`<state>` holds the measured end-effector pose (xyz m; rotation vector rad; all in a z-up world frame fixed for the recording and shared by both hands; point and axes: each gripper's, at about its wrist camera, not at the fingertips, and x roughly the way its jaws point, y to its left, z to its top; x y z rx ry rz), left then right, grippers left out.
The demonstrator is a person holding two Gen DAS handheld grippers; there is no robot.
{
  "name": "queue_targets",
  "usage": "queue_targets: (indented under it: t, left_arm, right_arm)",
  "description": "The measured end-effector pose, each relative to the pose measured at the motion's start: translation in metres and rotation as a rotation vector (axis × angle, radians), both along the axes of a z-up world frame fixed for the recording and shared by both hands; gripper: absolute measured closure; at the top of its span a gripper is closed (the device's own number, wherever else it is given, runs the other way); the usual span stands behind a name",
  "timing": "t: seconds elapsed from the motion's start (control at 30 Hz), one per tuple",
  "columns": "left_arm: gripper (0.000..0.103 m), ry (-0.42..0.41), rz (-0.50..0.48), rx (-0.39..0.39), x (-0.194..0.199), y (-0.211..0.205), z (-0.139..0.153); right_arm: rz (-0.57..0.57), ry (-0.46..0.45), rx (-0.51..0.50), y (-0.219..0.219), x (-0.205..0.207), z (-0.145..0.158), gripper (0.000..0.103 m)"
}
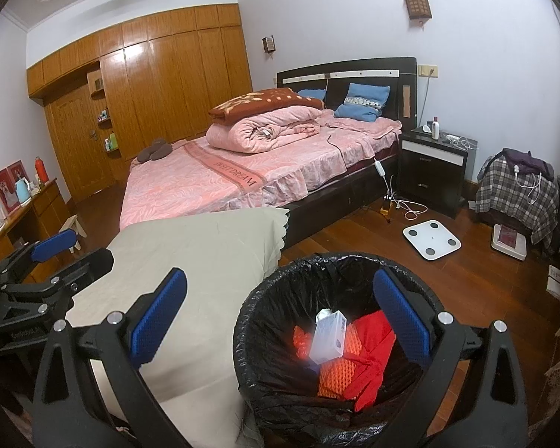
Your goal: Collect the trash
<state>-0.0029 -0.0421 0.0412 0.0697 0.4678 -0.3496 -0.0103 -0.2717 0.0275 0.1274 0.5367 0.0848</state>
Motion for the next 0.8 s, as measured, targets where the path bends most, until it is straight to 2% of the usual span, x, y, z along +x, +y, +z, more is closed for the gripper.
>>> queue_targets:
  t: [0.8]
  left_arm:
    - [0.006, 0.022, 0.0, 0.006, 0.002, -0.001, -0.013]
  right_arm:
    - [-0.002, 0.012, 0.009, 0.002, -0.002, -0.017, 0.006]
